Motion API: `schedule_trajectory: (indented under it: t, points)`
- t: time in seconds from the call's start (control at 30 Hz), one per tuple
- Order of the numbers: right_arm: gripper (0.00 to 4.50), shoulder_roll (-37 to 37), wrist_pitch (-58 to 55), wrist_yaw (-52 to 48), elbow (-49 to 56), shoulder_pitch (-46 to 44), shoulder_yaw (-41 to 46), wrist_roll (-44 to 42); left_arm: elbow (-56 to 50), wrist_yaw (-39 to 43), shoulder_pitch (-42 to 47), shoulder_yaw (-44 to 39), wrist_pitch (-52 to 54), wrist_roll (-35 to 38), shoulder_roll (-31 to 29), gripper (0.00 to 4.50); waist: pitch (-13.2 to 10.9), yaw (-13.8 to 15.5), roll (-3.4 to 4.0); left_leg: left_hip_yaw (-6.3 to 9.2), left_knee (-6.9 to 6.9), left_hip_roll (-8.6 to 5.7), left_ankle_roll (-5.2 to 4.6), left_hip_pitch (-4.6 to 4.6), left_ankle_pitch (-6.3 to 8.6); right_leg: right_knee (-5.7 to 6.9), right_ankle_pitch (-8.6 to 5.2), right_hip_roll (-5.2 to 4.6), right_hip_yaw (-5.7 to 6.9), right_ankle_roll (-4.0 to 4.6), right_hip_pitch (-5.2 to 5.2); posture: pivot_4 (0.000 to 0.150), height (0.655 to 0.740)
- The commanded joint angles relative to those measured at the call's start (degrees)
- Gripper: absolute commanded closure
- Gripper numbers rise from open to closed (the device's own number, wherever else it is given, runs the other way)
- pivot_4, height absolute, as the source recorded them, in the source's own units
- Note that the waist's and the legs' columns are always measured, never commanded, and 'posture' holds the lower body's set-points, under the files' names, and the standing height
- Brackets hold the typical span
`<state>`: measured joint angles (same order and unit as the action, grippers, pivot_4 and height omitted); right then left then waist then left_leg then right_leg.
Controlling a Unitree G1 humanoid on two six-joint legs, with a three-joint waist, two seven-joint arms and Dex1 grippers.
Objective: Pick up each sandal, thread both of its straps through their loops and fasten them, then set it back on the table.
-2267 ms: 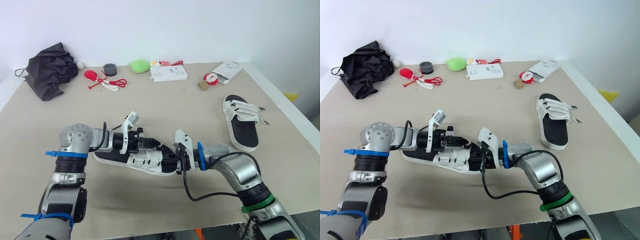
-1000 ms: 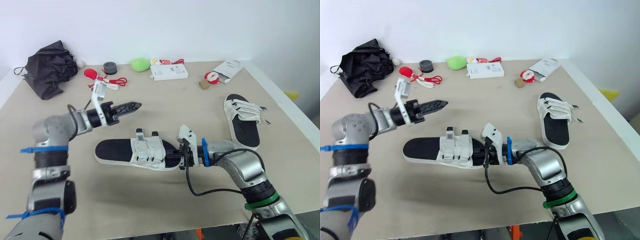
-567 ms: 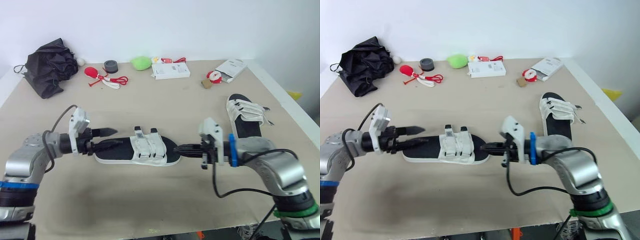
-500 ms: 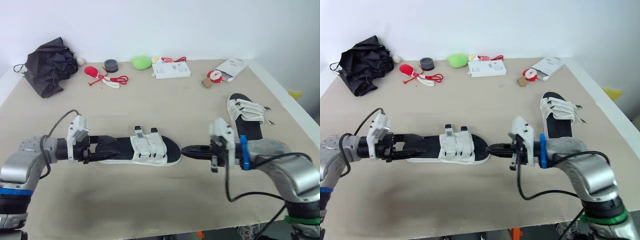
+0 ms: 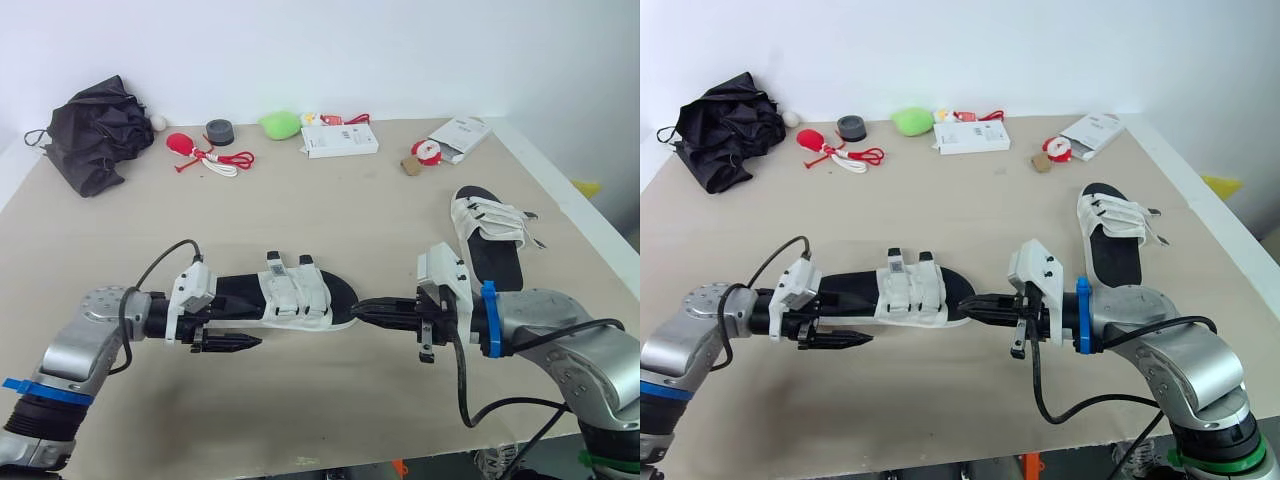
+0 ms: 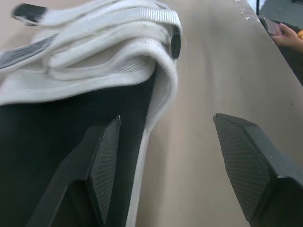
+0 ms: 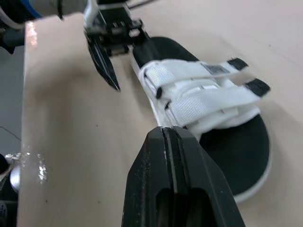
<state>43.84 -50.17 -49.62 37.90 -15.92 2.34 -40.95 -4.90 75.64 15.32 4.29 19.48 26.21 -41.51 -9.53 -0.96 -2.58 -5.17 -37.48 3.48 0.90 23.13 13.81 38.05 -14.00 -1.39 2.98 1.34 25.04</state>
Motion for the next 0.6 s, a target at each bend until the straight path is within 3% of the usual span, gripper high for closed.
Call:
schedule_trajectory:
  t: [0.03, 0.2, 0.3, 0.47, 0.53, 0.6]
  points:
    - [4.50, -0.48, -0.07, 1.79, 2.26, -0.14, 0.53, -1.85, 0.23, -0.32, 1.97, 2.31, -1.07, -0.55, 2.75, 1.26, 0.00, 0.02, 0.00, 0.00, -0.03, -0.02, 0.00, 0.00, 0.00, 0.01, 0.01, 0.00, 0.00, -0.01, 0.00, 0.150, 0.7400]
    - [4.50, -0.52, -0.19, 3.48, 2.46, -0.28, 0.35, -2.58, 1.61, -2.46, 4.68, 4.39, -0.78, -1.98, 6.55, 1.26, 0.01, 0.03, -0.01, 0.00, -0.08, -0.08, -0.06, 0.02, -0.03, 0.02, 0.06, 0.05, -0.01, -0.10, -0.03, 0.150, 0.7400]
    - [4.50, -0.10, -0.04, 4.05, 2.48, 0.12, 0.75, -2.71, 2.03, -2.78, 4.74, 4.71, -1.00, -2.12, 7.51, 2.08, 0.01, 0.03, -0.02, 0.01, -0.09, -0.09, -0.07, 0.02, -0.04, 0.04, 0.06, 0.07, -0.01, -0.09, -0.03, 0.150, 0.7400]
    - [4.50, 0.12, 0.24, 4.54, 2.32, 0.32, 0.93, -2.92, 2.72, -5.27, 4.05, 3.58, -0.76, -2.54, 8.01, 4.46, 0.01, -0.01, -0.02, 0.03, -0.09, -0.05, -0.07, 0.01, -0.04, 0.04, 0.07, 0.08, -0.01, -0.09, -0.03, 0.150, 0.7400]
    - [4.50, -0.04, 0.48, 4.73, 2.27, 0.18, 0.85, -2.98, 2.96, -8.86, 3.71, 2.01, 0.50, -2.10, 9.07, 4.46, 0.02, -0.01, -0.01, 0.03, -0.09, -0.06, -0.09, -0.01, -0.05, 0.06, 0.07, 0.07, -0.01, -0.09, -0.04, 0.150, 0.7400]
    - [4.50, -0.39, 0.98, 5.06, 2.07, -0.14, 0.77, -2.84, 3.24, -16.67, 5.77, -1.86, 8.23, 2.30, 13.00, 4.46, 0.02, -0.01, -0.01, 0.03, -0.14, -0.07, -0.12, -0.02, -0.07, 0.08, 0.09, 0.06, -0.01, -0.12, -0.06, 0.150, 0.7400]
